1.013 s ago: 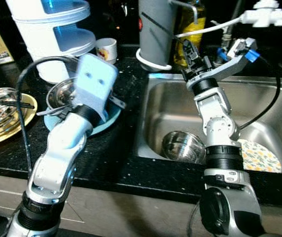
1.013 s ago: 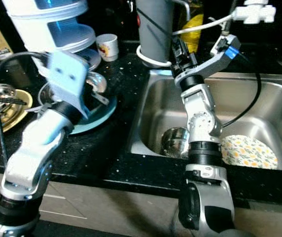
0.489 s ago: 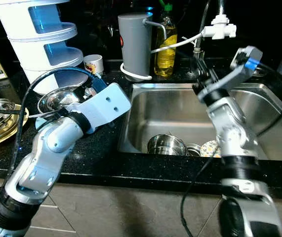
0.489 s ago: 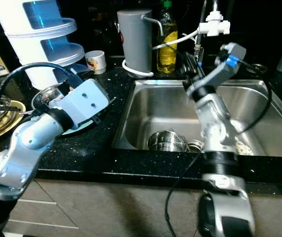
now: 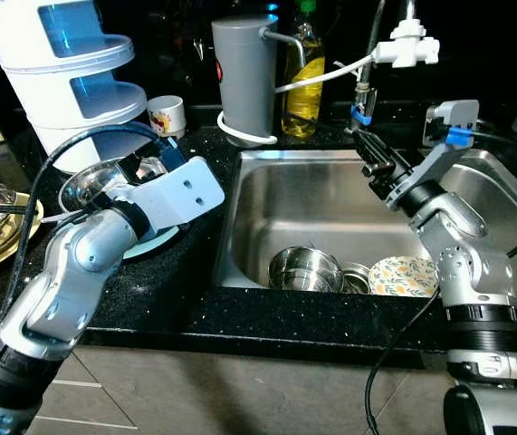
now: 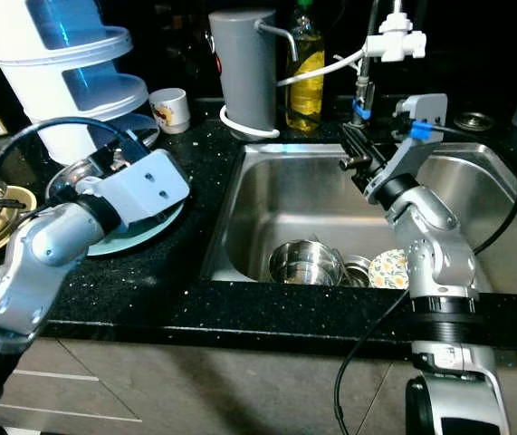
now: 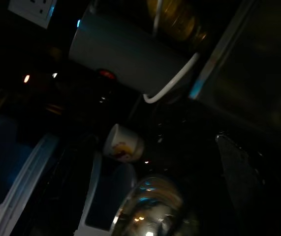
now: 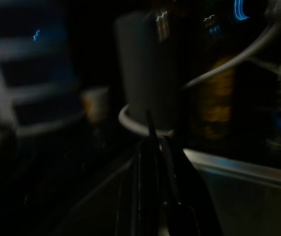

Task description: Kitchen organization

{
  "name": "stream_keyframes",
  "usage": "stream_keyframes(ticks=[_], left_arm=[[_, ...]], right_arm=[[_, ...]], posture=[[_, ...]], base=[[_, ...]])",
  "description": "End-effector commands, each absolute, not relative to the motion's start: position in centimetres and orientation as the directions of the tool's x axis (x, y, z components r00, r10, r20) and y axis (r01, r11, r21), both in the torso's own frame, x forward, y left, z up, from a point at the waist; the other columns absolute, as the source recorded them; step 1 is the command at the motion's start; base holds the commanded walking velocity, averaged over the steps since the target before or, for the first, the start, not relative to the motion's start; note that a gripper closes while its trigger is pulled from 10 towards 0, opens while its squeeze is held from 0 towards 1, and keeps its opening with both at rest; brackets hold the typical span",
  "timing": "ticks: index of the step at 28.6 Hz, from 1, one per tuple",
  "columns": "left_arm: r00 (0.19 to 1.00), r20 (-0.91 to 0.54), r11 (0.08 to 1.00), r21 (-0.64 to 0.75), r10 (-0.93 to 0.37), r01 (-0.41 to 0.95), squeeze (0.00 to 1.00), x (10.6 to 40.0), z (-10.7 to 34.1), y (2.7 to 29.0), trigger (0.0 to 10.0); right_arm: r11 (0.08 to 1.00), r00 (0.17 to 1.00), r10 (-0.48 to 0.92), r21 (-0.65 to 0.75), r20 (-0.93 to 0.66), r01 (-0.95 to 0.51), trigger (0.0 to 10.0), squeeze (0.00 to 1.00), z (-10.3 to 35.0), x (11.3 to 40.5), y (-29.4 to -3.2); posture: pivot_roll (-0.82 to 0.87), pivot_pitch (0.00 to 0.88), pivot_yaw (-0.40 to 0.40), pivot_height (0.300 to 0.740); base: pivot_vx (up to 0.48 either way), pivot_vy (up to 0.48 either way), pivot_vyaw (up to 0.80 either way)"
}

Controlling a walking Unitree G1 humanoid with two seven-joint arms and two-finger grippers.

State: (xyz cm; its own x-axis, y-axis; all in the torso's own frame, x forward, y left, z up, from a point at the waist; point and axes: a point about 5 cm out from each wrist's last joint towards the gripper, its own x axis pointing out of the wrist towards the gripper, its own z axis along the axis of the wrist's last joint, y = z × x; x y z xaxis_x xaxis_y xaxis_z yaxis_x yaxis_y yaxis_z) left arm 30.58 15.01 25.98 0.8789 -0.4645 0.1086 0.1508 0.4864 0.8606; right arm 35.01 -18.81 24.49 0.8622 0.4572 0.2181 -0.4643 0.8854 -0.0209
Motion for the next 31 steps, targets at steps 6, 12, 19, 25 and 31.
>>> stream_keyframes(ticks=[6, 12, 19, 25, 31], left_arm=[[0.892, 0.099, 0.440, 0.890, -0.442, 0.119, 0.00, 31.4, 26.0, 16.4, 10.0], [0.879, 0.089, 0.479, 0.861, -0.469, 0.169, 0.00, 31.8, 26.0, 16.1, 10.0], [0.878, 0.059, 0.492, 0.846, -0.474, 0.208, 0.00, 32.0, 25.2, 15.8, 10.0], [0.846, 0.035, 0.513, 0.808, -0.532, 0.289, 0.00, 31.8, 24.8, 15.0, 10.0], [0.859, -0.033, 0.509, 0.793, -0.511, 0.333, 0.00, 32.1, 23.6, 15.3, 10.0]], right_arm=[[0.857, 0.847, 0.510, -0.171, 0.152, -0.486, 10.0, 0.00, 24.5, 34.6, -18.4], [0.864, 0.860, 0.492, -0.200, 0.138, -0.462, 10.0, 0.00, 24.9, 34.3, -19.1], [0.865, 0.860, 0.490, -0.203, 0.143, -0.459, 10.0, 0.00, 25.2, 34.3, -19.2], [0.864, 0.859, 0.491, -0.210, 0.143, -0.458, 10.0, 0.00, 25.4, 34.3, -19.3], [0.864, 0.856, 0.494, -0.197, 0.154, -0.463, 10.0, 0.00, 25.4, 34.3, -18.8]], posture=[[0.02, 0.000, 0.023, 0.740], [0.01, 0.000, 0.024, 0.740], [0.01, 0.000, 0.024, 0.740], [0.01, 0.000, 0.023, 0.740], [0.01, 0.000, 0.021, 0.740]], base=[[0.000, 0.000, 0.00], [0.000, 0.000, 0.00], [0.000, 0.000, 0.00], [0.000, 0.000, 0.00], [0.000, 0.000, 0.00]])
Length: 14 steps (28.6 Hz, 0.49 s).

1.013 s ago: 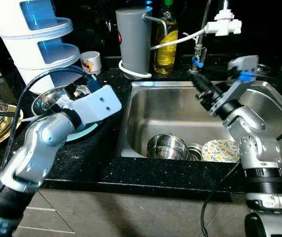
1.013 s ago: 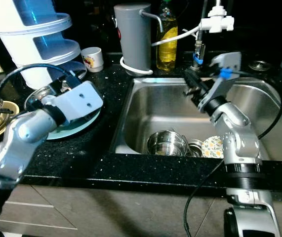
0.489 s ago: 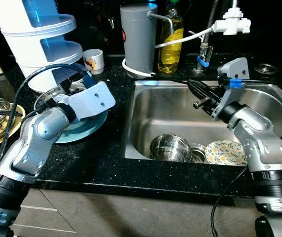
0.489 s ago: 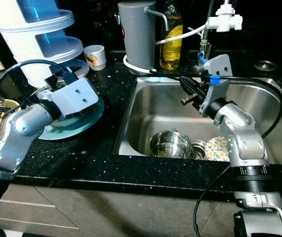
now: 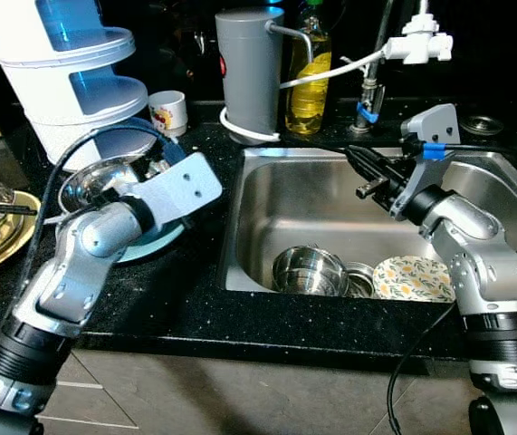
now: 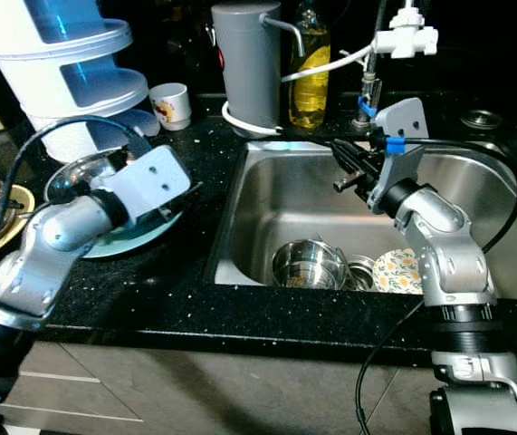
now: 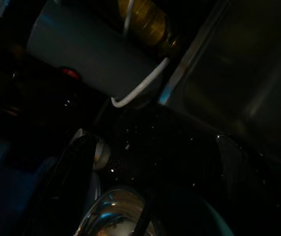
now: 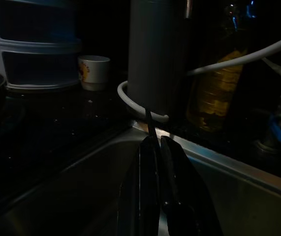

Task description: Kitchen organization

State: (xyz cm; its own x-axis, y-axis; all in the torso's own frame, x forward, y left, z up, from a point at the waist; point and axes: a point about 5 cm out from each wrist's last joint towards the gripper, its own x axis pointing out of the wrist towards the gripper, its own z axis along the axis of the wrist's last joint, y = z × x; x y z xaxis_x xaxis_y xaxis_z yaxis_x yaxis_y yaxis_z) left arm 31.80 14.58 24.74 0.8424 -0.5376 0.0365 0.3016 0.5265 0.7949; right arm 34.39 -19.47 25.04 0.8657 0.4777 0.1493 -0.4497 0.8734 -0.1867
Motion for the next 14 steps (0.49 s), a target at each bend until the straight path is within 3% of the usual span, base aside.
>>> stream_keyframes(ticks=[1, 4, 14], left_arm=[[0.859, -0.033, 0.509, 0.793, -0.511, 0.333, 0.00, 32.1, 23.6, 15.3, 10.0], [0.851, -0.093, 0.483, 0.789, -0.516, 0.379, 0.00, 32.3, 22.4, 15.5, 10.0], [0.868, -0.100, 0.474, 0.804, -0.487, 0.359, 0.00, 33.3, 21.7, 16.0, 10.0]], right_arm=[[0.864, 0.856, 0.494, -0.197, 0.154, -0.463, 10.0, 0.00, 25.4, 34.3, -18.8], [0.866, 0.855, 0.494, -0.185, 0.161, -0.465, 10.0, 0.00, 25.3, 34.4, -18.4], [0.859, 0.838, 0.511, -0.153, 0.192, -0.489, 10.0, 0.00, 25.7, 34.1, -17.2]], posture=[[0.01, 0.000, 0.021, 0.740], [0.00, 0.000, 0.025, 0.740], [-0.02, 0.000, 0.030, 0.740]], base=[[0.000, 0.000, 0.00], [0.000, 0.000, 0.00], [0.000, 0.000, 0.00]])
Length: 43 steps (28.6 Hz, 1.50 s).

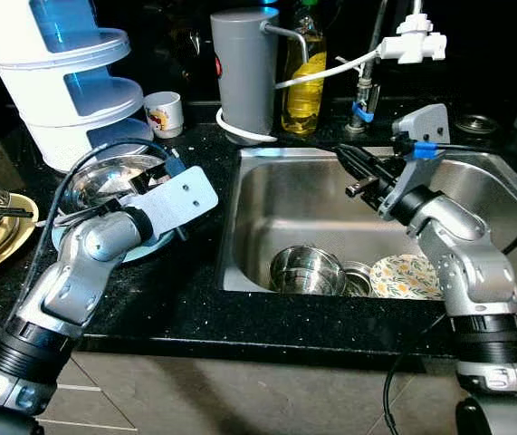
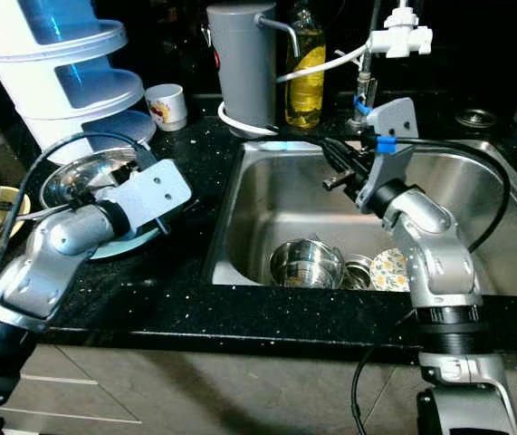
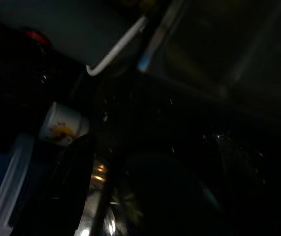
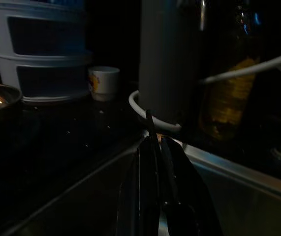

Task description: Kitchen organization

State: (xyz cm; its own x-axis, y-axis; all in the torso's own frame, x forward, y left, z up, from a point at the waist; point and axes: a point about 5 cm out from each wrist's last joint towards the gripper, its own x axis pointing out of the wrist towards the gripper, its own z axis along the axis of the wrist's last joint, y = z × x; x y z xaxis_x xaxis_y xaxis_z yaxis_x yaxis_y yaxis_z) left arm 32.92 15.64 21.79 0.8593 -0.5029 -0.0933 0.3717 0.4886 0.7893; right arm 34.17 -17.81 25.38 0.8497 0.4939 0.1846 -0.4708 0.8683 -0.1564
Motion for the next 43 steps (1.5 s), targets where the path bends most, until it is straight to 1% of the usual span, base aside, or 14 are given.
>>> stream_keyframes(ticks=[1, 4, 9, 12, 13, 14, 15, 25, 36, 41, 43], left_arm=[[0.870, -0.098, 0.475, 0.805, -0.484, 0.355, 0.00, 33.4, 21.7, 16.2, 10.0], [0.873, -0.091, 0.488, 0.800, -0.479, 0.351, 0.00, 33.8, 21.8, 16.4, 10.0], [0.869, -0.119, 0.466, 0.805, -0.480, 0.368, 0.00, 34.2, 21.2, 16.6, 10.0], [0.869, -0.107, 0.476, 0.800, -0.483, 0.364, 0.00, 34.3, 21.2, 16.5, 10.0], [0.869, -0.102, 0.479, 0.800, -0.485, 0.361, 0.00, 34.3, 21.3, 16.5, 4.0], [0.869, -0.099, 0.480, 0.800, -0.485, 0.359, 0.00, 34.4, 21.3, 16.4, 4.0], [0.866, -0.097, 0.483, 0.797, -0.490, 0.362, 0.00, 34.4, 21.4, 16.3, 0.0], [0.871, -0.030, 0.519, 0.793, -0.490, 0.319, 0.00, 34.7, 22.6, 16.4, 0.0], [0.875, -0.013, 0.523, 0.798, -0.484, 0.301, 0.00, 34.5, 22.8, 16.6, 0.0], [0.871, 0.040, 0.538, 0.800, -0.489, 0.265, 0.00, 34.5, 23.9, 16.1, 0.0], [0.870, 0.102, 0.561, 0.798, -0.483, 0.218, 0.00, 34.4, 24.9, 15.8, 0.0]], right_arm=[[0.859, 0.837, 0.511, -0.151, 0.196, -0.489, 10.0, 0.00, 25.8, 34.0, -17.1], [0.860, 0.836, 0.510, -0.146, 0.202, -0.490, 10.0, 0.00, 25.9, 34.0, -17.1], [0.859, 0.834, 0.512, -0.142, 0.205, -0.492, 10.0, 0.00, 26.1, 33.8, -17.0], [0.858, 0.833, 0.513, -0.142, 0.206, -0.493, 10.0, 0.00, 26.2, 33.6, -17.0], [0.859, 0.834, 0.511, -0.140, 0.207, -0.492, 10.0, 0.00, 26.2, 33.5, -17.0], [0.860, 0.835, 0.510, -0.139, 0.207, -0.491, 10.0, 0.00, 26.2, 33.5, -17.0], [0.861, 0.836, 0.509, -0.139, 0.208, -0.489, 10.0, 0.00, 26.2, 33.5, -17.0], [0.863, 0.837, 0.505, -0.131, 0.211, -0.487, 10.0, 0.00, 26.4, 33.7, -17.0], [0.869, 0.841, 0.495, -0.132, 0.219, -0.477, 10.0, 0.00, 26.5, 33.9, -16.9], [0.872, 0.843, 0.489, -0.131, 0.223, -0.471, 10.0, 0.00, 26.5, 34.1, -16.9], [0.873, 0.844, 0.487, -0.129, 0.226, -0.470, 10.0, 0.00, 26.5, 34.1, -16.8]], posture=[[-0.03, 0.000, 0.030, 0.740], [-0.04, 0.000, 0.032, 0.740], [-0.05, 0.000, 0.032, 0.740], [-0.06, 0.000, 0.034, 0.740], [-0.06, 0.000, 0.036, 0.740], [-0.06, 0.000, 0.036, 0.740], [-0.06, 0.000, 0.037, 0.740], [-0.05, 0.000, 0.028, 0.740], [-0.04, 0.000, 0.030, 0.740], [-0.04, 0.000, 0.032, 0.740], [-0.03, 0.000, 0.033, 0.740]], base=[[0.000, 0.000, 0.00], [0.000, 0.000, 0.00], [0.000, 0.000, 0.00], [0.000, 0.000, 0.00], [0.000, 0.000, 0.00], [0.000, 0.000, 0.00], [0.000, 0.000, 0.00], [0.000, 0.000, 0.00], [0.000, 0.000, 0.00], [0.000, 0.000, 0.00], [0.000, 0.000, 0.00]])
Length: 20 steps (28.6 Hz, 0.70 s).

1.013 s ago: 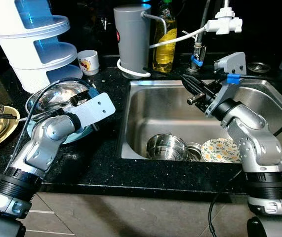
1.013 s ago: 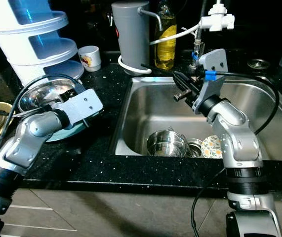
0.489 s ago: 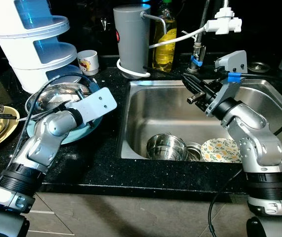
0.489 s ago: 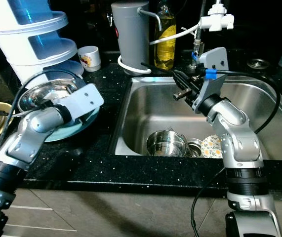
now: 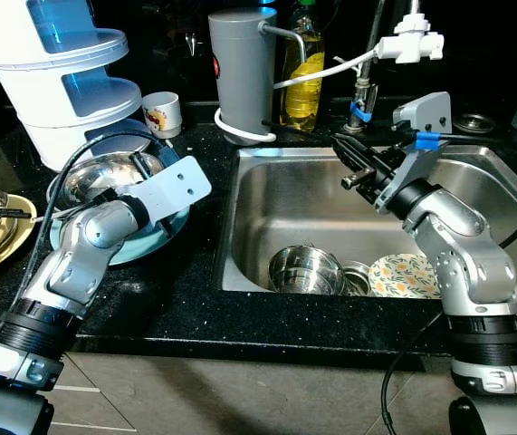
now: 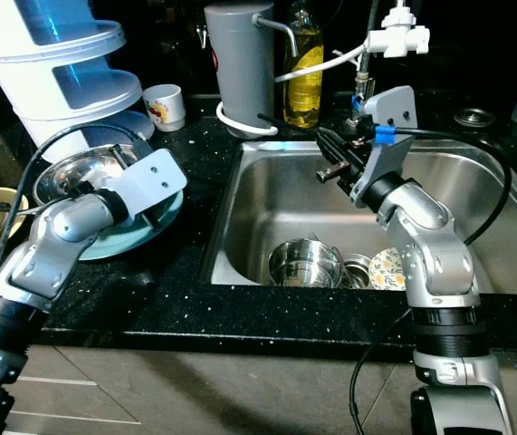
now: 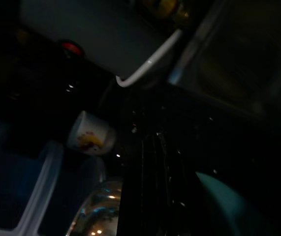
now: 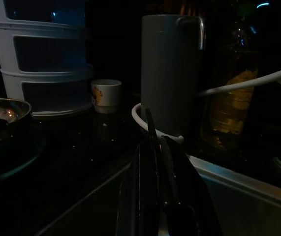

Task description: Kitchen organization

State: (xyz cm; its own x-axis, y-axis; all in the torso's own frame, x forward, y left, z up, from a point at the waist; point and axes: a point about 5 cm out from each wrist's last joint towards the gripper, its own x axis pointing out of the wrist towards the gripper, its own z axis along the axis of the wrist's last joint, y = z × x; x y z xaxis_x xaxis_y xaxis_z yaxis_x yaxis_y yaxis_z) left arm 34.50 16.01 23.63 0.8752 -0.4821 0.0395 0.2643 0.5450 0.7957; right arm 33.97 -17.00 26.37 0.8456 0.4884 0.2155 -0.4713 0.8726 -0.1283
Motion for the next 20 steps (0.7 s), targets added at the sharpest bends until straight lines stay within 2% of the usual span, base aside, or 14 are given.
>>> stream_keyframes(ticks=[1, 7, 8, 9, 10, 11, 18, 20], left_arm=[[0.870, 0.102, 0.561, 0.798, -0.483, 0.218, 0.00, 34.4, 24.9, 15.8, 0.0], [0.861, 0.226, 0.639, 0.756, -0.456, 0.139, 0.00, 34.0, 26.2, 14.9, 0.0], [0.858, 0.240, 0.655, 0.743, -0.454, 0.139, 0.00, 33.9, 26.2, 14.7, 7.3], [0.854, 0.253, 0.684, 0.713, -0.455, 0.153, 0.00, 33.7, 26.1, 14.3, 8.1], [0.854, 0.253, 0.684, 0.713, -0.455, 0.153, 0.00, 33.7, 26.1, 14.3, 8.1], [0.849, 0.270, 0.718, 0.675, -0.455, 0.171, 0.00, 33.5, 26.1, 14.0, 10.0], [0.841, 0.328, 0.835, 0.499, -0.429, 0.232, 0.00, 32.5, 26.0, 13.5, 10.0], [0.843, 0.328, 0.863, 0.427, -0.426, 0.270, 0.00, 31.8, 25.3, 12.9, 10.0]], right_arm=[[0.873, 0.844, 0.487, -0.129, 0.226, -0.470, 10.0, 0.00, 26.5, 34.1, -16.8], [0.877, 0.850, 0.481, -0.135, 0.217, -0.462, 10.0, 0.00, 26.3, 34.3, -16.7], [0.879, 0.861, 0.474, -0.163, 0.184, -0.449, 10.0, 0.00, 25.9, 34.4, -16.8], [0.871, 0.874, 0.472, -0.216, 0.119, -0.441, 10.0, 0.00, 25.2, 34.6, -16.8], [0.871, 0.874, 0.472, -0.216, 0.119, -0.441, 10.0, 0.00, 25.2, 34.6, -16.8], [0.856, 0.882, 0.468, -0.274, 0.050, -0.438, 10.0, 0.00, 24.5, 34.8, -17.0], [0.793, 0.895, 0.427, -0.421, -0.130, -0.439, 10.0, 0.00, 23.0, 35.0, -18.4], [0.753, 0.886, 0.401, -0.465, -0.234, -0.464, 10.0, 0.00, 22.1, 34.8, -18.7]], posture=[[-0.03, 0.000, 0.033, 0.740], [-0.03, 0.000, 0.034, 0.740], [-0.03, 0.000, 0.034, 0.740], [-0.03, 0.000, 0.034, 0.740], [-0.03, 0.000, 0.034, 0.740], [-0.02, 0.000, 0.034, 0.740], [-0.01, 0.000, 0.028, 0.740], [-0.01, 0.000, 0.027, 0.740]], base=[[0.000, 0.000, 0.00], [0.000, 0.000, 0.00], [0.000, 0.000, 0.00], [0.000, 0.000, 0.00], [0.000, 0.000, 0.00], [0.000, 0.000, 0.00], [0.000, 0.000, 0.00], [0.000, 0.000, 0.00]])
